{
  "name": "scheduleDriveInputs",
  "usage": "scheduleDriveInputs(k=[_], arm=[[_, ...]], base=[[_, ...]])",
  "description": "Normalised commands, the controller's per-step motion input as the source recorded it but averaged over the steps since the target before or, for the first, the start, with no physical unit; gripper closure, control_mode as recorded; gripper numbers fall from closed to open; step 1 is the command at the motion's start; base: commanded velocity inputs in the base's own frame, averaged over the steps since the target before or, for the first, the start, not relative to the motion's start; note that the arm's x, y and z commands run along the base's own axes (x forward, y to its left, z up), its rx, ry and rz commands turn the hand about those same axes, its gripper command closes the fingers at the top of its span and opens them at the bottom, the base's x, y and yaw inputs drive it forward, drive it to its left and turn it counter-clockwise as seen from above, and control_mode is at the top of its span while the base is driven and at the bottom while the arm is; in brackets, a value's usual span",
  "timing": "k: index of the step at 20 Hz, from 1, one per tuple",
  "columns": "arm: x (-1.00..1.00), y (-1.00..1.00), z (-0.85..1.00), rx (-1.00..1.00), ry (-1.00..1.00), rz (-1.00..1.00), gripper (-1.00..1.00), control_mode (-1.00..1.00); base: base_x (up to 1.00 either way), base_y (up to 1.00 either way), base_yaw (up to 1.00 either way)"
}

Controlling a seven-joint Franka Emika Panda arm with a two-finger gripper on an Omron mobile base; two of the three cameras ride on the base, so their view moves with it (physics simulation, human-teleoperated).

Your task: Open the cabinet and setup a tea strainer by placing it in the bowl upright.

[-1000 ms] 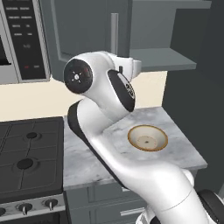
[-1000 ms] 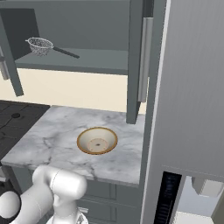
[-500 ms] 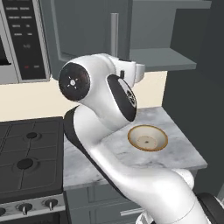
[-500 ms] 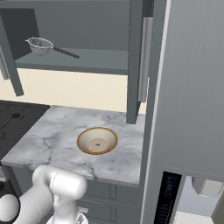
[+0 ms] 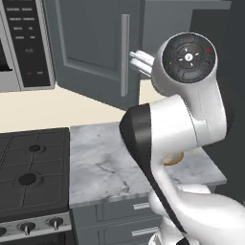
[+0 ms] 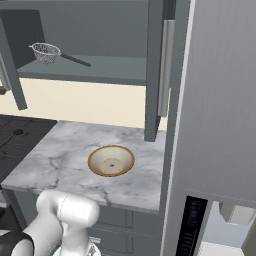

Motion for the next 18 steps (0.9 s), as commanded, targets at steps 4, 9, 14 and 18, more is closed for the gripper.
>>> scheduleDriveInputs(k=[4, 9, 14, 18], arm=[[-0.33, -0.71, 0.00, 0.53, 0.15, 0.03, -1.00, -1.00], [0.15, -0.51, -0.33, 0.53, 0.31, 0.00, -1.00, -1.00], [0.40, -0.21, -0.42, 0.58, 0.37, 0.00, -1.00, -1.00], [0.46, -0.35, -0.36, 0.67, 0.25, 0.00, -1.00, -1.00]], base=[[0.00, 0.00, 0.00], [0.00, 0.00, 0.00], [0.00, 0.00, 0.00], [0.00, 0.00, 0.00]])
